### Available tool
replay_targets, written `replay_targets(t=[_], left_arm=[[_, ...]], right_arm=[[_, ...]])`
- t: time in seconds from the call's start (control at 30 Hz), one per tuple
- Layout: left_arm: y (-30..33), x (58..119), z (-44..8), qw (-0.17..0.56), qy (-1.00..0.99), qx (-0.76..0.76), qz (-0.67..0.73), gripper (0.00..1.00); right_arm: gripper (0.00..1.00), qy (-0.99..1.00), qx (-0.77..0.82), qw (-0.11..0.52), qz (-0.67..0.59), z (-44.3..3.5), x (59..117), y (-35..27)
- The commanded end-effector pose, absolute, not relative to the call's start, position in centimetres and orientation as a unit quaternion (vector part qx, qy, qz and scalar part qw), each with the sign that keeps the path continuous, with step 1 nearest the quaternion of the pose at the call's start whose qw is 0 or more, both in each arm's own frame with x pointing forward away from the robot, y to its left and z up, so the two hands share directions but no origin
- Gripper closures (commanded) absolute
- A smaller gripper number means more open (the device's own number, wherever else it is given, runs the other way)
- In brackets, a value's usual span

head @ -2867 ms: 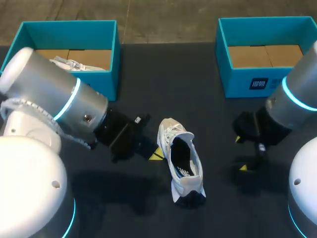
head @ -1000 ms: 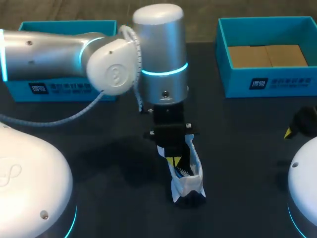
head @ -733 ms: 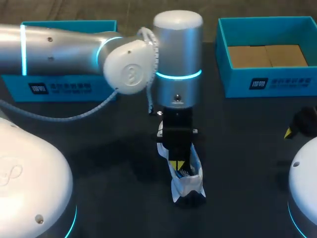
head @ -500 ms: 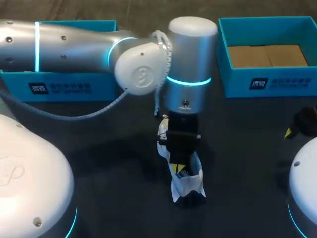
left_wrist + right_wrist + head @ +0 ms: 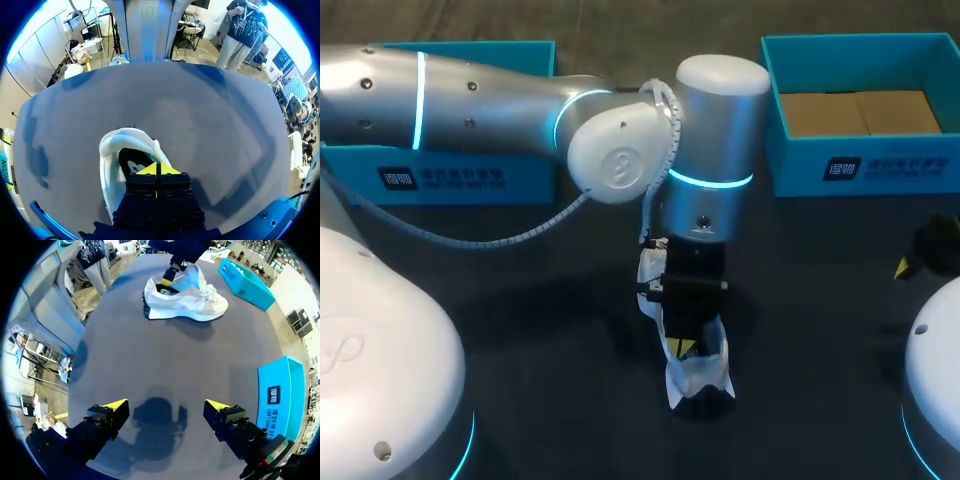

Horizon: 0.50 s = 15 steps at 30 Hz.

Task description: Take the shoe out of the shoebox, open the shoe tongue, remove and reinsert the insole, then place the shoe into the shoebox

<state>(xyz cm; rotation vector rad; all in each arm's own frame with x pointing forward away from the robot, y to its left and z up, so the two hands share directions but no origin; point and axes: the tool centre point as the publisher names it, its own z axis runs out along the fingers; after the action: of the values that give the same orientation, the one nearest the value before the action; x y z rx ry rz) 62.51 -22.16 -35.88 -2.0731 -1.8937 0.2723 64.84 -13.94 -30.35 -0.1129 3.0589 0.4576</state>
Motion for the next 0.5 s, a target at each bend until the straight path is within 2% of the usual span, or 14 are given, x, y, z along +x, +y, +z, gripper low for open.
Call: replay_targets(t=[0.03,0.5], left_arm=[[-22.1,62.4,-36.4,0.156,-0.663,-0.726,0.097,1.0],[-22.5,61.9,-38.9,0.152,-0.659,-0.732,0.082,1.0]], right_arm=[[0.0,0.988,-0.036,0.024,0.146,-30.3,64.7,-13.9],[0.0,0.988,-0.036,0.024,0.146,-30.3,64.7,-13.9]])
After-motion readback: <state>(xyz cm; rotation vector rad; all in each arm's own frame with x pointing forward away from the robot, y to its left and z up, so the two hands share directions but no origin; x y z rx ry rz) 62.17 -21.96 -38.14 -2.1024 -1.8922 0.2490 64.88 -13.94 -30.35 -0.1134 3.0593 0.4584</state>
